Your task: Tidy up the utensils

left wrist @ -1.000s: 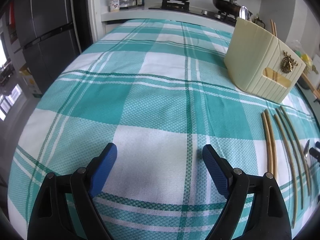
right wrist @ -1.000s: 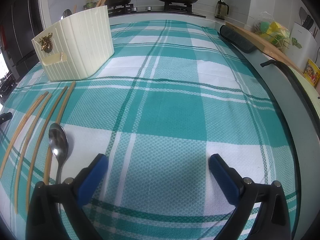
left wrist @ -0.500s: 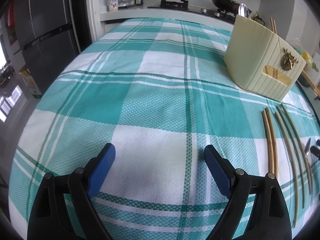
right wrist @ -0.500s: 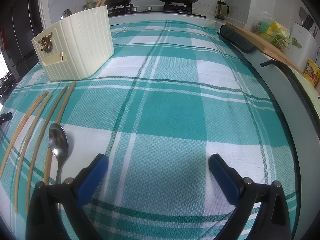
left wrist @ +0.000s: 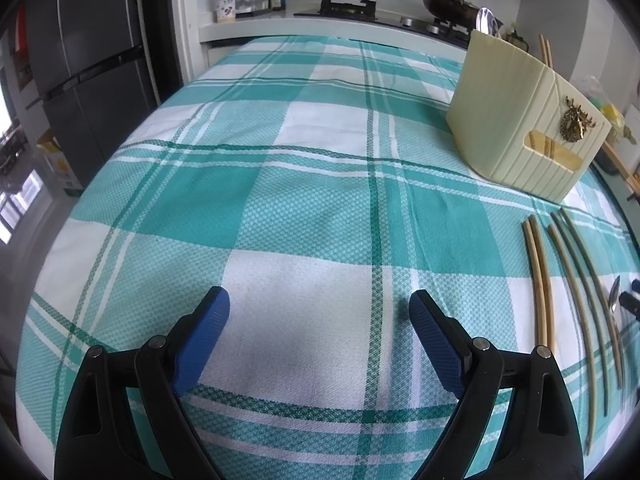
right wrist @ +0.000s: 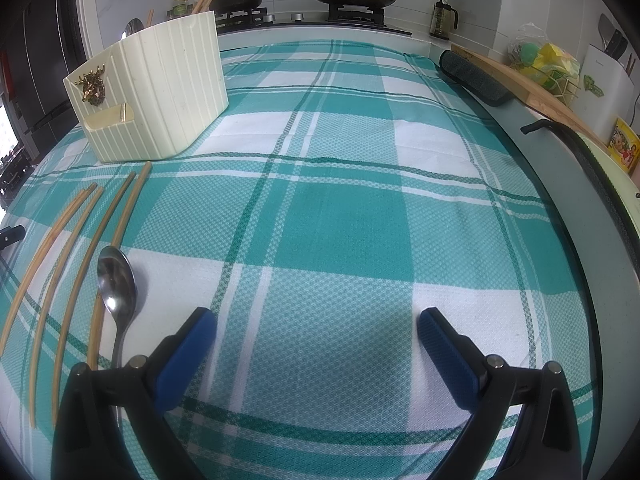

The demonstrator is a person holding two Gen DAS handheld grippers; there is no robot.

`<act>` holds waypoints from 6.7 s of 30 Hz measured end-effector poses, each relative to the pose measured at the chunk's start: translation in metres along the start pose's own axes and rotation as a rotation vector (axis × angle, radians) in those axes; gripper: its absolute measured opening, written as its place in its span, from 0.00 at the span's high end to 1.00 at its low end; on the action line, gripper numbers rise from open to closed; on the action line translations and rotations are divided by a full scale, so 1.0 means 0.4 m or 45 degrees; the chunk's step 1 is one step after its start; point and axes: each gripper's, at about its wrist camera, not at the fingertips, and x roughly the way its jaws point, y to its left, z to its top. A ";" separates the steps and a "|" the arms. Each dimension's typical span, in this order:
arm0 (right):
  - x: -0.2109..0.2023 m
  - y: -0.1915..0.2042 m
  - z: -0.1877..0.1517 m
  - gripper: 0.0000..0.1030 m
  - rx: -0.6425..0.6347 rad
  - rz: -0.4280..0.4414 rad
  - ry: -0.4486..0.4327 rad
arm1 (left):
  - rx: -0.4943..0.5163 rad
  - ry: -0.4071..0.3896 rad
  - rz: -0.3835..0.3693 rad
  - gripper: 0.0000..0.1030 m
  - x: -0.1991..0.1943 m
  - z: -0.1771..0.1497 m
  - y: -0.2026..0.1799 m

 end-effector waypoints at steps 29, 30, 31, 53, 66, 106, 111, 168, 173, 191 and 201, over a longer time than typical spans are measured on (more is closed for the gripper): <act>0.001 0.000 0.000 0.00 0.000 0.000 -0.001 | -0.007 -0.002 -0.009 0.09 -0.001 0.001 0.004; 0.000 0.000 0.000 0.00 0.000 0.000 -0.001 | -0.006 -0.002 -0.010 0.09 -0.001 0.000 0.003; 0.000 0.000 0.000 0.00 0.000 0.000 -0.001 | -0.006 -0.001 -0.013 0.09 -0.001 0.000 0.003; 0.000 0.000 0.000 0.00 0.000 0.000 -0.001 | 0.009 0.011 -0.013 0.06 0.002 0.001 -0.001; 0.000 0.000 0.000 0.00 0.000 0.000 -0.001 | 0.041 0.026 0.025 0.05 0.007 0.000 -0.013; -0.001 0.000 0.001 0.00 0.000 -0.002 -0.002 | 0.067 0.054 0.044 0.00 0.026 0.010 -0.025; -0.001 -0.001 0.001 0.00 0.000 -0.001 -0.002 | 0.067 0.047 0.032 0.00 0.022 0.007 -0.021; -0.187 0.149 -0.060 0.17 -0.189 0.147 -0.100 | 0.358 0.096 -0.270 0.01 -0.059 -0.013 -0.250; -0.141 0.194 -0.063 0.51 -0.246 0.225 0.010 | 0.356 0.124 -0.254 0.01 -0.033 -0.019 -0.257; -0.087 0.214 -0.053 0.65 -0.353 0.209 0.099 | 0.365 0.183 -0.278 0.02 -0.020 0.022 -0.233; -0.076 0.222 -0.040 0.64 -0.313 0.201 0.086 | 0.336 0.189 -0.207 0.05 0.018 0.039 -0.221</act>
